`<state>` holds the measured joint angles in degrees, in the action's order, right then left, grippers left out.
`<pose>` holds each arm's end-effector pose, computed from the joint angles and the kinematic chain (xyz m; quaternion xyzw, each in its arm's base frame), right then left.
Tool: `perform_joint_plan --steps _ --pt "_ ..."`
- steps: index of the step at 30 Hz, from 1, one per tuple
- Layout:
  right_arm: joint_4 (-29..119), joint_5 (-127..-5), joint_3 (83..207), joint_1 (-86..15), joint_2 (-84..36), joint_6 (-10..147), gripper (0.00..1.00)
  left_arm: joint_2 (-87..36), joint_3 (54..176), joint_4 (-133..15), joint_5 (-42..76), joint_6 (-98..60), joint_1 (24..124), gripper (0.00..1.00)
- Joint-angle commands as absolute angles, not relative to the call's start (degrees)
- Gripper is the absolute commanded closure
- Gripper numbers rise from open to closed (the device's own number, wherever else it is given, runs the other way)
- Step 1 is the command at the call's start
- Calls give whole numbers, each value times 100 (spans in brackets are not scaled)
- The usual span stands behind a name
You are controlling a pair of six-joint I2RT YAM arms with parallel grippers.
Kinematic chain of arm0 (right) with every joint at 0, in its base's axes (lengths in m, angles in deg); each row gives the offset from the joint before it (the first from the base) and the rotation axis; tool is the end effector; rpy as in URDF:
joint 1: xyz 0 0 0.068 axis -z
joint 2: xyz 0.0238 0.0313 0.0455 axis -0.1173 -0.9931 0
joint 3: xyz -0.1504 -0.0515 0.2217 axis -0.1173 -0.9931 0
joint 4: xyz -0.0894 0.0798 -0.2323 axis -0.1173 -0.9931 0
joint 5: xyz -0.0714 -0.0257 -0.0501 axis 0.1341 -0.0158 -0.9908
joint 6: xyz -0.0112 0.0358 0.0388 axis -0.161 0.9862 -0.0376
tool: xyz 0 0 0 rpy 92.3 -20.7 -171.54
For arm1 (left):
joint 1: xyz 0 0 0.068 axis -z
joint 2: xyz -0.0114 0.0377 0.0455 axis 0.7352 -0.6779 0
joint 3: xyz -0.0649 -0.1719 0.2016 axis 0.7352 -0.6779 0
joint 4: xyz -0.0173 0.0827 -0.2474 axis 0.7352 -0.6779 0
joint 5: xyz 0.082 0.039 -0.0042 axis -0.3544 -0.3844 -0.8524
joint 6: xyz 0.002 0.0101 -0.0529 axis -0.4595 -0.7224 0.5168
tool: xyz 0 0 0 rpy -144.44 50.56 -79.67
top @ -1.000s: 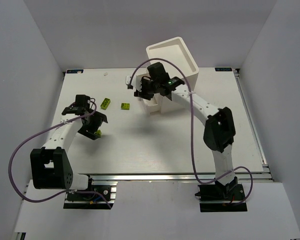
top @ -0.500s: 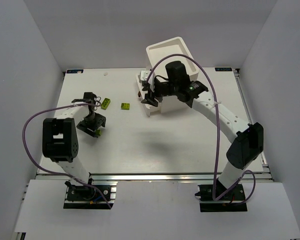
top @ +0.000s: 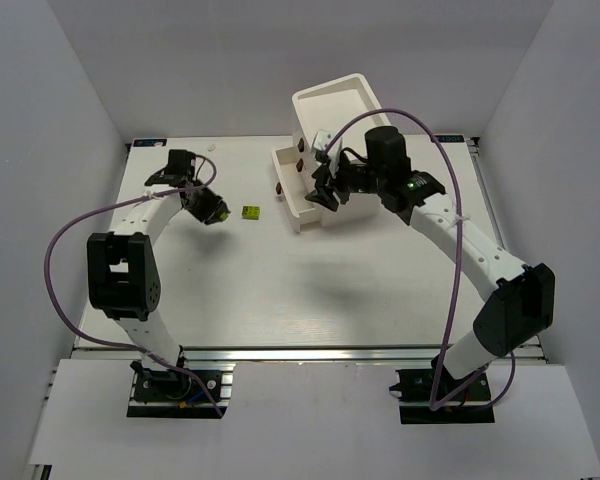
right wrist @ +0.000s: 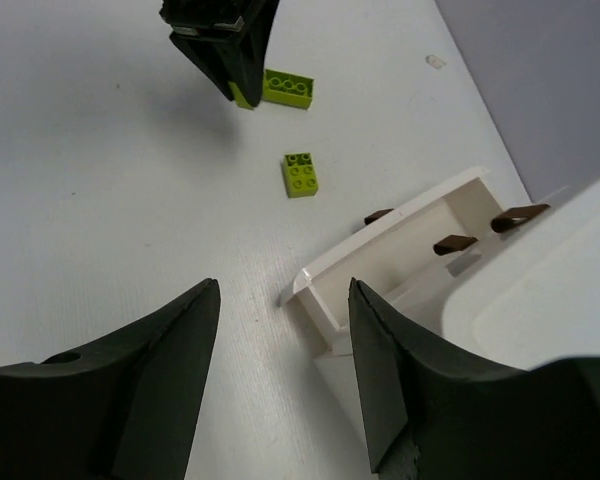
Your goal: Sort the legos into containers by color
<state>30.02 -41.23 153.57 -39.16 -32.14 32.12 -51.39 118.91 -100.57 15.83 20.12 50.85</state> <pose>0.2963 0.2109 0.3779 -0.5443 0.5943 0.2440 0.5394 0.3645 -0.0268 0.2245 -0.3795 0.8967 -0.1543 0.1676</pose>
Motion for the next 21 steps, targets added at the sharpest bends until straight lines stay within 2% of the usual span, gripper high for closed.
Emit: perform_joint_plan --steps 1,6,13,16,18,19,20,21 --pt "3774 -4326 15190 -3794 -2839 3818 40 -5030 12543 -8733 3227 1508 5425 100" --pt "3942 -4537 15066 -3689 -2680 3977 41 -5907 13598 -8010 4079 1692 5813 100" --pt "4012 -4634 14952 -3583 -2478 4056 40 -7059 14232 -7271 4687 2395 6120 96" --pt "3995 -4669 14926 -3530 -2417 3995 40 -7385 14530 -7341 4705 2396 6182 90" --pt "3995 -4669 14926 -3487 -2390 3977 40 -7509 14654 -7341 4740 2387 6253 77" --pt "3995 -4643 14926 -3495 -2390 3977 40 -7553 14794 -7411 4741 2378 6305 68" --pt "3995 -4634 14917 -3478 -2399 3969 40 -7632 14865 -7438 4741 2352 6305 57" --pt "3995 -4617 14925 -3460 -2408 3969 40 -7668 14926 -7464 4749 2334 6305 40"
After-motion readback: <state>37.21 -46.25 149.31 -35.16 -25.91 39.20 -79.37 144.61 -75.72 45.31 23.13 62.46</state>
